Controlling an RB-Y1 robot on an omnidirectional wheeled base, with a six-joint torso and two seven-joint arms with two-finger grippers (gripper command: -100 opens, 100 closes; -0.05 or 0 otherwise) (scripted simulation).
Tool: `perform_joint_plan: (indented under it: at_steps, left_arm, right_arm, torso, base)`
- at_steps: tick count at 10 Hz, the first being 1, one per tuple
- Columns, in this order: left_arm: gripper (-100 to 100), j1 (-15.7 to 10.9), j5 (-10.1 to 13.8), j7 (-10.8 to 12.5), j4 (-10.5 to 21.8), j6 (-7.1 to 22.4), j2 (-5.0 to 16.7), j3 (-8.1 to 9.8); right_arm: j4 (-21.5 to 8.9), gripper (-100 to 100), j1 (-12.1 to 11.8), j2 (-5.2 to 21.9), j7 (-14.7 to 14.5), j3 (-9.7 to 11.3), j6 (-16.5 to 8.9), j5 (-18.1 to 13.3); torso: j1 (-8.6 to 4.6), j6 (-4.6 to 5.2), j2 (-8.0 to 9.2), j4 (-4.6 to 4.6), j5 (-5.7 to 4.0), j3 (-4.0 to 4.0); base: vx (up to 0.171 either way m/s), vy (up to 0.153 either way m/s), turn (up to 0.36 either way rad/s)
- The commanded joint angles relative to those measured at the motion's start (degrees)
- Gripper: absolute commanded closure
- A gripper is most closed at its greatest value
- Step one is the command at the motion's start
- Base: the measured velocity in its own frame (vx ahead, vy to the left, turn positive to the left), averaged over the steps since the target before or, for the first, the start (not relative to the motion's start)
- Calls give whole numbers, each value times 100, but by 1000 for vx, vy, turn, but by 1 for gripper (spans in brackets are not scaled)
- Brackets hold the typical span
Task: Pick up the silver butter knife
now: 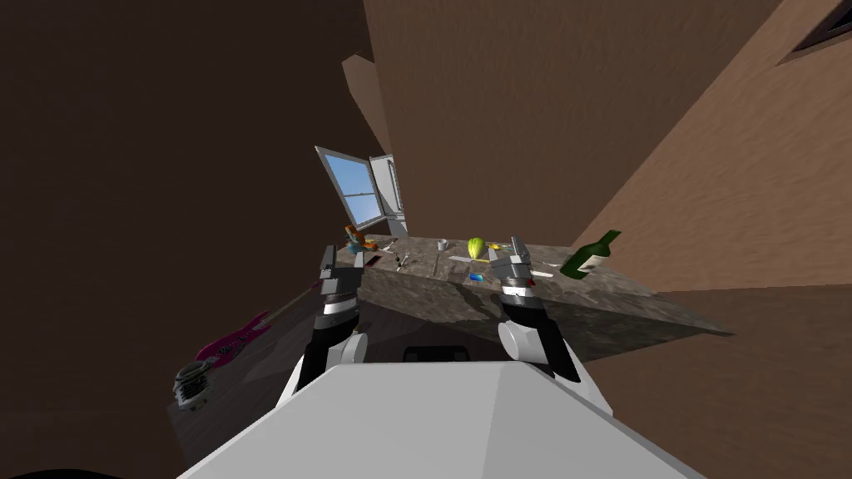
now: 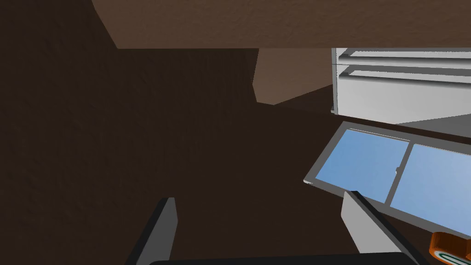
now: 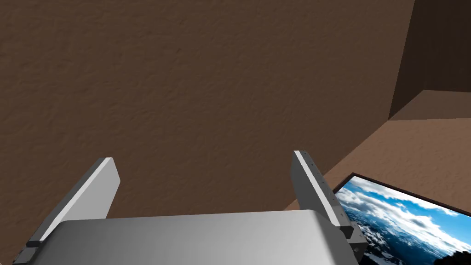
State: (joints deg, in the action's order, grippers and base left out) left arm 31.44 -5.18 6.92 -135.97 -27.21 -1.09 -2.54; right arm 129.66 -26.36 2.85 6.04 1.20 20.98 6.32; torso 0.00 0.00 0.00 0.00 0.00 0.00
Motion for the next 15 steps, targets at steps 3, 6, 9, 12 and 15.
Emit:
perform_joint_plan:
  at_steps: [3, 6, 9, 12, 15]
  left_arm:
    - [0, 0, 0, 0, 0, 0, 0, -1]
    - [0, 0, 0, 0, 0, 0, -1, -1]
    - [0, 0, 0, 0, 0, 0, -1, -1]
    - [0, 1, 0, 0, 0, 0, -1, -1]
    - [0, 0, 0, 0, 0, 0, -1, -1]
  right_arm:
    - [-117, -100, 7, 474, -169, -141, -151, 102]
    - [-231, -100, 35, 938, -375, -330, -322, 231]
    - [-348, -100, 82, 1470, -624, -561, -523, 393]
    - [-478, -100, 134, 2001, -895, -807, -747, 570]
    - [-588, -100, 158, 2452, -1079, -951, -912, 688]
  torso:
    - [21, -1, -11, -2, 5, -6]
    - [36, -1, -20, -5, 8, -12]
    - [36, -1, -18, -4, 8, -11]
    - [43, -1, -26, -6, 11, -15]
    - [43, 0, -14, -4, 11, -9]
  base:
    - [32, 63, 29]
    - [52, 96, 27]
    - [56, 109, 23]
    - [66, 126, 22]
    - [41, 114, 16]
